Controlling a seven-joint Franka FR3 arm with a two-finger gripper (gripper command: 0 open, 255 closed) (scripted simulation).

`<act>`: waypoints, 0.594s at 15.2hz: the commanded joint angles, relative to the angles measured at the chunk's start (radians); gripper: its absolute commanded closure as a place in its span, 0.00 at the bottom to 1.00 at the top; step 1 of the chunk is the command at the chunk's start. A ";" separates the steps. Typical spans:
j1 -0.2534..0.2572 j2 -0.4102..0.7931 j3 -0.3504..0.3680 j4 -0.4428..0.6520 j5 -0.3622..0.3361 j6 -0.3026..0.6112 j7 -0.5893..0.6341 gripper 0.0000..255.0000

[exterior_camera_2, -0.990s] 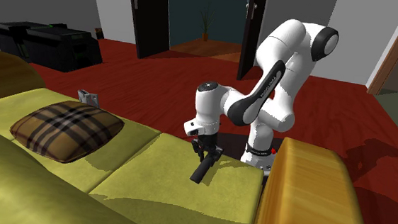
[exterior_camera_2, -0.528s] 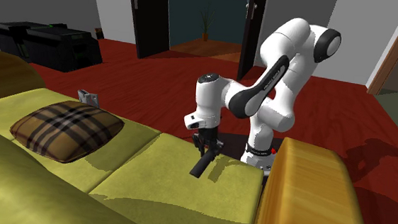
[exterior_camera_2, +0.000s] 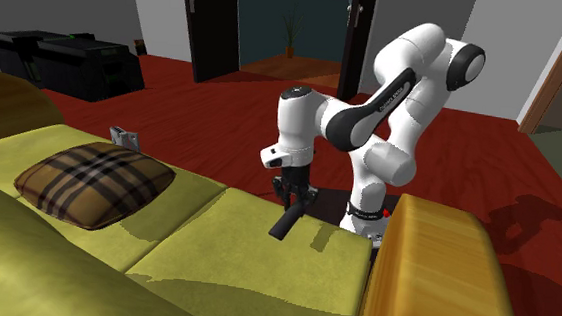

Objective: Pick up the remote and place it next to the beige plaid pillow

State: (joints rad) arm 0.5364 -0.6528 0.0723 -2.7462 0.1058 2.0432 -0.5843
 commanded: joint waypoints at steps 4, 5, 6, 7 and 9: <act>-0.003 -0.029 -0.005 0.051 -0.006 -0.081 0.002 1.00; -0.003 -0.033 -0.006 0.062 -0.007 -0.096 0.003 1.00; -0.003 -0.037 -0.006 0.073 -0.008 -0.111 0.004 1.00; -0.004 -0.041 -0.007 0.085 -0.009 -0.126 0.004 1.00; -0.004 -0.048 -0.008 0.107 -0.010 -0.156 0.006 1.00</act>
State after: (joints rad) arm 0.5311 -0.7006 0.0626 -2.6549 0.0950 1.9040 -0.5818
